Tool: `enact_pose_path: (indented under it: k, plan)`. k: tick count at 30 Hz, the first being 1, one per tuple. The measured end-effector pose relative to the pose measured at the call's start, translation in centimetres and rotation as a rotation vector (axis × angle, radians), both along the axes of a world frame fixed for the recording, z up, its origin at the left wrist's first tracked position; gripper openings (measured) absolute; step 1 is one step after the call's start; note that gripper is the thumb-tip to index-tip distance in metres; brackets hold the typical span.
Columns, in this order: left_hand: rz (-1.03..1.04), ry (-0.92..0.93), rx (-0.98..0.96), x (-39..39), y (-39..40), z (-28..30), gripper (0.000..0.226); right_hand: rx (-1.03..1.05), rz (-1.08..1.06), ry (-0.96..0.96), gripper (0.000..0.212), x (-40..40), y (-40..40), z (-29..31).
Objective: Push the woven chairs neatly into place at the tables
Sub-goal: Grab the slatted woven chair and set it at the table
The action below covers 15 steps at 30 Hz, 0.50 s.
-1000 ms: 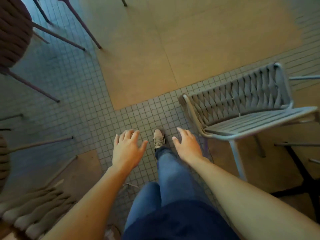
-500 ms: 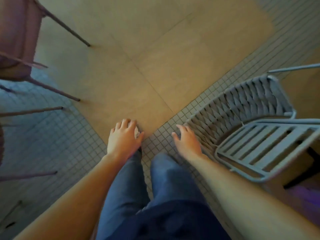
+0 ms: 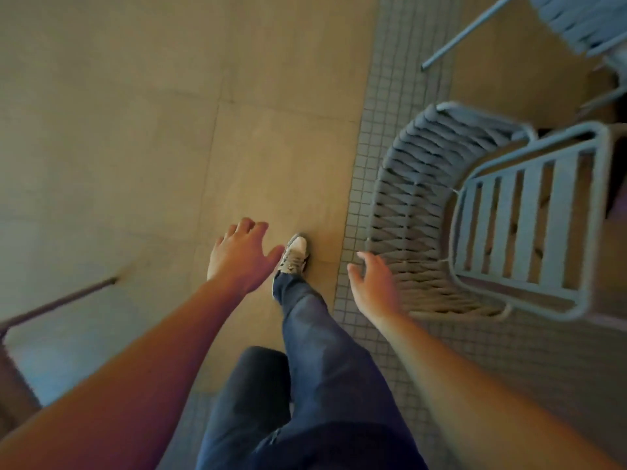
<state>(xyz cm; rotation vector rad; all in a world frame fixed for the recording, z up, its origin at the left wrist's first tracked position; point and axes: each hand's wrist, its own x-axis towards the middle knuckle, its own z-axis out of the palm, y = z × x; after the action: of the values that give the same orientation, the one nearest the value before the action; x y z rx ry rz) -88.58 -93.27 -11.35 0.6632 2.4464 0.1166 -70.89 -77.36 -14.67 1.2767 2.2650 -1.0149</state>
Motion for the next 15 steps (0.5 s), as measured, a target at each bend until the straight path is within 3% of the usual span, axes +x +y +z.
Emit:
enact_pose_path:
  k: [7,15]
  plan:
    - [-0.316,-0.029,0.014,-9.6,12.3,-0.3,0.059,-0.012,-0.452,-0.029,0.046,-3.9,4.6,0.4]
    - [-0.388,-0.373,-0.068,-13.4,26.0,-4.1,0.048,-0.164,-1.182,0.04,0.035,-5.9,6.7,-1.5]
